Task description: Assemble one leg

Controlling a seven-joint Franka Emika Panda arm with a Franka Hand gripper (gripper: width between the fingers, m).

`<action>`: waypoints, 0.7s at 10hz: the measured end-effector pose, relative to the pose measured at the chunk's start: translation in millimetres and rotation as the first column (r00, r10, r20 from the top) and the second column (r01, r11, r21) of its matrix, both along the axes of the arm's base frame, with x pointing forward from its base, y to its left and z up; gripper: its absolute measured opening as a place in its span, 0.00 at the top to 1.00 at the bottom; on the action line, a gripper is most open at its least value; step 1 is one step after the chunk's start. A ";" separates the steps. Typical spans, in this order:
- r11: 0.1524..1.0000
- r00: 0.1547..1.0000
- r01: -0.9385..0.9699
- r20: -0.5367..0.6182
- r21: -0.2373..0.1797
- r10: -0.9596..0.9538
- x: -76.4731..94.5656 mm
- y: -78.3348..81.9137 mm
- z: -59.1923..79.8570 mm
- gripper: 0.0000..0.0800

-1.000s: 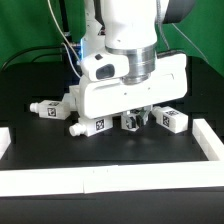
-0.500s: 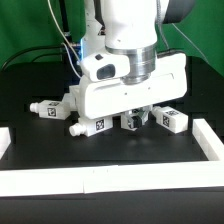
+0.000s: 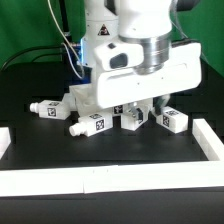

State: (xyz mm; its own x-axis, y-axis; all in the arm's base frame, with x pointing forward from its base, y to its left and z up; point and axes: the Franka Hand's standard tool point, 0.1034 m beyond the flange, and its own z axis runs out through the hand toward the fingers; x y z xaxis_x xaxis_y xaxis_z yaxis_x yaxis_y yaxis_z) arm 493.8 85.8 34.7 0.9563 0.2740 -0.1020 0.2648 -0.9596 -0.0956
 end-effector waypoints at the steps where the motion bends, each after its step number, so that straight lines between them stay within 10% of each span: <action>1: 1.000 1.000 -0.014 0.011 0.005 0.014 -4.0 19.0 -1.0 0.48; 3: 0.999 0.999 -0.033 0.033 0.009 0.032 -9.5 42.3 -11.8 0.21; 7: 0.998 0.998 -0.057 0.037 0.013 0.057 -2.3 15.2 -22.0 0.19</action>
Offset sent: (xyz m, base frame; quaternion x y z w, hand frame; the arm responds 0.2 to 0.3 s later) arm 0.0085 0.0238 -0.0074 -0.0044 0.0460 0.0055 0.9989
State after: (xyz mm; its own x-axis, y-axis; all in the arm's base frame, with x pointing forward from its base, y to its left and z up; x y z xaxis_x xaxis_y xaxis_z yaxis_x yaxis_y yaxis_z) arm 491.5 101.0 12.7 0.9421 0.3293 -0.0630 0.3225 -0.9414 -0.0982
